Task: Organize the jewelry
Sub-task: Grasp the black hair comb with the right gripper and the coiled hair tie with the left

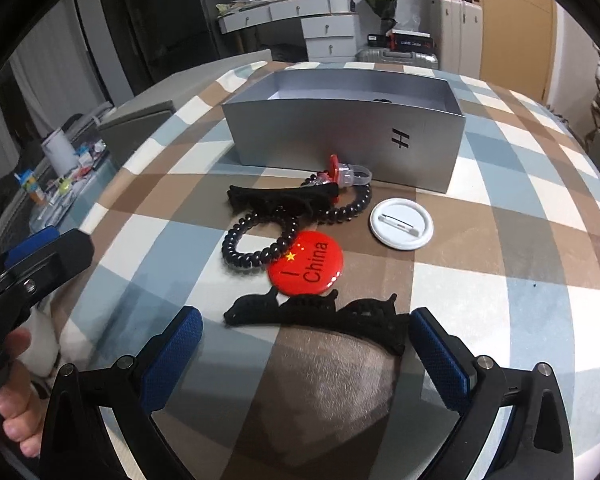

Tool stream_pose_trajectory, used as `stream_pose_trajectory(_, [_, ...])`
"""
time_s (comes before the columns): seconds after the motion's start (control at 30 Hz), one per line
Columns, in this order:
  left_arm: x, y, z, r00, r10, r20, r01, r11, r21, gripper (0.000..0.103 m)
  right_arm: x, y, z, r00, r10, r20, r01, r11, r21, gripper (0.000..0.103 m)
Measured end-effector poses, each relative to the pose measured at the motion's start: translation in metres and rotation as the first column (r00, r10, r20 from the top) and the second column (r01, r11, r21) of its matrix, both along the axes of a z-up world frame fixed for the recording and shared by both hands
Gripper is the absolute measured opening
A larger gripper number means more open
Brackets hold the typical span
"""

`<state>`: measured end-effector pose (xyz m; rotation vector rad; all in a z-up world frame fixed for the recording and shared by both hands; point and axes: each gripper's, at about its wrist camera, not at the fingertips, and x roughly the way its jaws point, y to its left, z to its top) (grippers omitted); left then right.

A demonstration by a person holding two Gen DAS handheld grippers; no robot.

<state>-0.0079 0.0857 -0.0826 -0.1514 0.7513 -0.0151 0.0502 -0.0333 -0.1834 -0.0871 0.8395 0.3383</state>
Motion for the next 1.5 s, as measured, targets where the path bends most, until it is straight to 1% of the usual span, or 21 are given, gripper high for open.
stream_pose_trajectory(0.17, [0.001, 0.004, -0.004, 1.000, 0.007, -0.014, -0.007, 1.000, -0.011, 0.100, -0.006, 0.009, -0.006, 0.999, 0.006, 0.051, 0.000, 0.995, -0.102, 0.101])
stream_pose_trajectory(0.23, [0.003, 0.006, -0.005, 1.000, 0.012, -0.022, -0.012, 1.000, -0.019, 0.100, -0.008, 0.007, -0.005, 0.998, 0.010, 0.065, -0.004, 0.996, -0.094, 0.096])
stream_pose_trajectory(0.4, [0.004, 0.006, -0.008, 0.999, 0.007, -0.038, -0.008, 0.999, -0.032, 0.100, -0.010, 0.002, -0.005, 0.997, 0.011, 0.075, -0.005, 0.996, -0.088, 0.095])
stream_pose_trajectory(0.5, [0.004, 0.006, -0.009, 0.999, 0.002, -0.046, -0.004, 1.000, -0.031, 0.100, -0.012, -0.007, -0.003, 0.997, 0.003, 0.077, 0.001, 0.998, -0.055, 0.095])
stream_pose_trajectory(0.57, [0.005, 0.005, -0.009, 0.999, -0.008, -0.052, 0.006, 0.999, -0.039, 0.100, -0.016, -0.015, 0.002, 0.995, -0.009, 0.100, 0.014, 0.999, -0.049, 0.095])
stream_pose_trajectory(0.63, [0.008, 0.003, -0.011, 0.997, -0.035, -0.068, 0.031, 0.998, -0.054, 0.100, -0.019, -0.027, 0.009, 0.992, -0.026, 0.124, 0.030, 0.999, -0.033, 0.095])
stream_pose_trajectory(0.73, [0.018, -0.005, -0.016, 0.987, -0.113, -0.114, 0.101, 0.989, -0.105, 0.100, -0.021, -0.047, 0.017, 0.988, -0.062, 0.143, 0.063, 0.998, -0.004, 0.095])
stream_pose_trajectory(0.83, [0.026, -0.015, -0.018, 0.977, -0.169, -0.126, 0.151, 0.978, -0.143, 0.100, -0.022, -0.065, 0.023, 0.984, -0.096, 0.153, 0.093, 0.995, 0.025, 0.095])
stream_pose_trajectory(0.97, [0.042, -0.031, -0.018, 0.967, -0.217, -0.135, 0.199, 0.971, -0.134, 0.100, -0.023, -0.081, 0.027, 0.980, -0.123, 0.157, 0.116, 0.992, 0.051, 0.095])
stream_pose_trajectory(1.13, [0.064, -0.050, -0.025, 0.947, -0.271, -0.174, 0.255, 0.961, -0.105, 0.099, -0.022, -0.092, 0.029, 0.979, -0.132, 0.158, 0.121, 0.990, 0.077, 0.095])
stream_pose_trajectory(1.2, [0.068, -0.057, -0.028, 0.937, -0.294, -0.191, 0.282, 0.955, -0.089, 0.097, -0.022, -0.095, 0.028, 0.979, -0.134, 0.152, 0.122, 0.988, 0.091, 0.095])
stream_pose_trajectory(1.3, [0.070, -0.063, -0.028, 0.932, -0.300, -0.201, 0.296, 0.954, -0.051, 0.089, -0.020, -0.099, 0.027, 0.981, -0.132, 0.143, 0.117, 0.987, 0.111, 0.095])
stream_pose_trajectory(1.37, [0.071, -0.064, -0.027, 0.932, -0.300, -0.204, 0.301, 0.953, -0.027, 0.077, -0.019, -0.100, 0.027, 0.982, -0.128, 0.140, 0.112, 0.987, 0.115, 0.095])
stream_pose_trajectory(1.4, [0.071, -0.063, -0.027, 0.931, -0.302, -0.204, 0.304, 0.952, -0.024, 0.075, -0.018, -0.100, 0.026, 0.982, -0.127, 0.139, 0.111, 0.987, 0.116, 0.095])
stream_pose_trajectory(1.47, [0.072, -0.062, -0.026, 0.930, -0.304, -0.206, 0.307, 0.952, -0.018, 0.064, -0.016, -0.101, 0.026, 0.982, -0.127, 0.137, 0.110, 0.986, 0.121, 0.095])
stream_pose_trajectory(1.5, [0.071, -0.061, -0.026, 0.931, -0.299, -0.207, 0.304, 0.952, -0.008, 0.060, -0.015, -0.101, 0.027, 0.982, -0.127, 0.136, 0.111, 0.986, 0.125, 0.095])
